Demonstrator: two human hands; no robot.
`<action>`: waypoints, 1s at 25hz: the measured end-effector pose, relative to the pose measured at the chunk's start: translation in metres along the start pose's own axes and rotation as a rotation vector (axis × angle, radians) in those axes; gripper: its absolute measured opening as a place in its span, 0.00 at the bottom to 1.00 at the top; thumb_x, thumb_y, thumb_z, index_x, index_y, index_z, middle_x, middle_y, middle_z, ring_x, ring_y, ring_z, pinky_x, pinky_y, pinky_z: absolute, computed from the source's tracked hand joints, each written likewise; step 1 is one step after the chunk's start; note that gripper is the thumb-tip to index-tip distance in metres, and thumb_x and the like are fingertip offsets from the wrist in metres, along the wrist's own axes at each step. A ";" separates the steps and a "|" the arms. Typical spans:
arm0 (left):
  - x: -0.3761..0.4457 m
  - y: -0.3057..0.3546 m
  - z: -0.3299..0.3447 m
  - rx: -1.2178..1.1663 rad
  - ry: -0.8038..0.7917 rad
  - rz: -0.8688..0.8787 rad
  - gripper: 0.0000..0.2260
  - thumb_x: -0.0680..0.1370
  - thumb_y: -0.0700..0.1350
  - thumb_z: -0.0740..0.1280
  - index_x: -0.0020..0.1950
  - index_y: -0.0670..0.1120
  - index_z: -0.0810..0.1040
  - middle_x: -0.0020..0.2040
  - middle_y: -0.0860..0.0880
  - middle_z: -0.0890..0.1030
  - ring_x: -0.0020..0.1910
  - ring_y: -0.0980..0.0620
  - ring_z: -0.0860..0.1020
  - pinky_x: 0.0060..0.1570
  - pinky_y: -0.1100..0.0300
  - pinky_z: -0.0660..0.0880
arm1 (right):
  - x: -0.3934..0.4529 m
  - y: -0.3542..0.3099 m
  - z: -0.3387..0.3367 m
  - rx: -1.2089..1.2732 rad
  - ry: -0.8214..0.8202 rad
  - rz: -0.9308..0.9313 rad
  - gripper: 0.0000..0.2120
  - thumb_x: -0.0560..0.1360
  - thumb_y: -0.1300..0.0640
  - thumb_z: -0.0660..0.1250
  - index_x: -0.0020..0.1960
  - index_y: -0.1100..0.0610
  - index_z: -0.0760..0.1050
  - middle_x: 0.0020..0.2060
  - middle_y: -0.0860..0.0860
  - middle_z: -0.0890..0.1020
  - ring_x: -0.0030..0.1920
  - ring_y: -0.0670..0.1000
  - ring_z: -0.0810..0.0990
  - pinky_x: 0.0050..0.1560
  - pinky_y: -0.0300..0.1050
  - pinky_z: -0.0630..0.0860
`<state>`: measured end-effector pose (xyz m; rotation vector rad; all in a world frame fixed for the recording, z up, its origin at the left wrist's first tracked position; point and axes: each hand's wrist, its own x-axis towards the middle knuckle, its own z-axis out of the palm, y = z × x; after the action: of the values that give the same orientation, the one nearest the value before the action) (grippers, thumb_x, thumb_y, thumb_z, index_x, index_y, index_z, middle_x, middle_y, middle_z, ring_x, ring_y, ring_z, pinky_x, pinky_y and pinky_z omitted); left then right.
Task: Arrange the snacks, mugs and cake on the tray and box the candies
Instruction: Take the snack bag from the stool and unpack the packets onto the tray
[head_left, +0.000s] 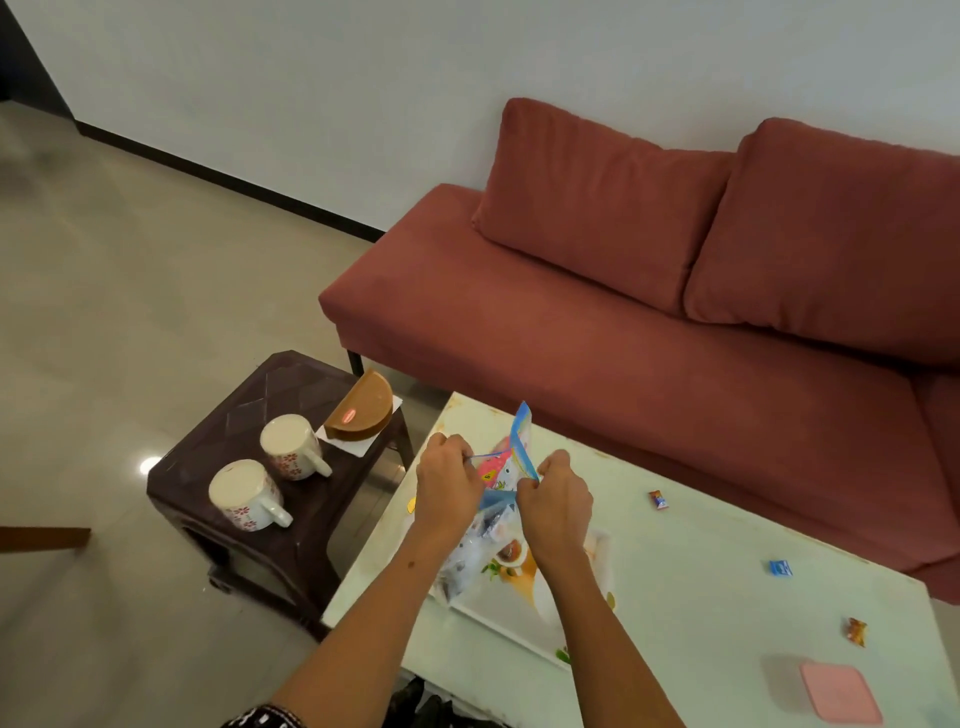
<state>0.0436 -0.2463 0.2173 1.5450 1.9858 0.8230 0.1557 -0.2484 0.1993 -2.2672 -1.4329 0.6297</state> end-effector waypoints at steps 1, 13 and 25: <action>-0.001 0.000 0.000 0.011 -0.027 0.037 0.09 0.74 0.43 0.68 0.50 0.40 0.73 0.49 0.44 0.74 0.48 0.52 0.74 0.41 0.65 0.71 | 0.001 0.000 -0.001 -0.029 0.005 -0.013 0.09 0.74 0.58 0.64 0.46 0.53 0.63 0.38 0.52 0.77 0.30 0.46 0.71 0.26 0.37 0.61; -0.010 -0.015 -0.020 0.153 -0.271 0.226 0.16 0.74 0.37 0.66 0.62 0.39 0.74 0.61 0.43 0.76 0.60 0.47 0.74 0.60 0.56 0.71 | 0.013 0.023 -0.036 -0.526 -0.097 0.157 0.16 0.71 0.58 0.69 0.59 0.55 0.74 0.64 0.56 0.64 0.64 0.56 0.64 0.57 0.46 0.69; -0.050 0.000 -0.003 0.055 -0.301 0.277 0.16 0.74 0.36 0.63 0.62 0.40 0.75 0.61 0.44 0.77 0.58 0.47 0.76 0.61 0.59 0.71 | -0.003 0.042 0.011 0.041 -0.376 0.234 0.19 0.66 0.51 0.75 0.49 0.63 0.77 0.48 0.59 0.83 0.51 0.59 0.81 0.42 0.44 0.72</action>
<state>0.0535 -0.2953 0.2204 1.8810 1.6159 0.5978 0.1796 -0.2671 0.1680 -2.3924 -1.3001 1.2011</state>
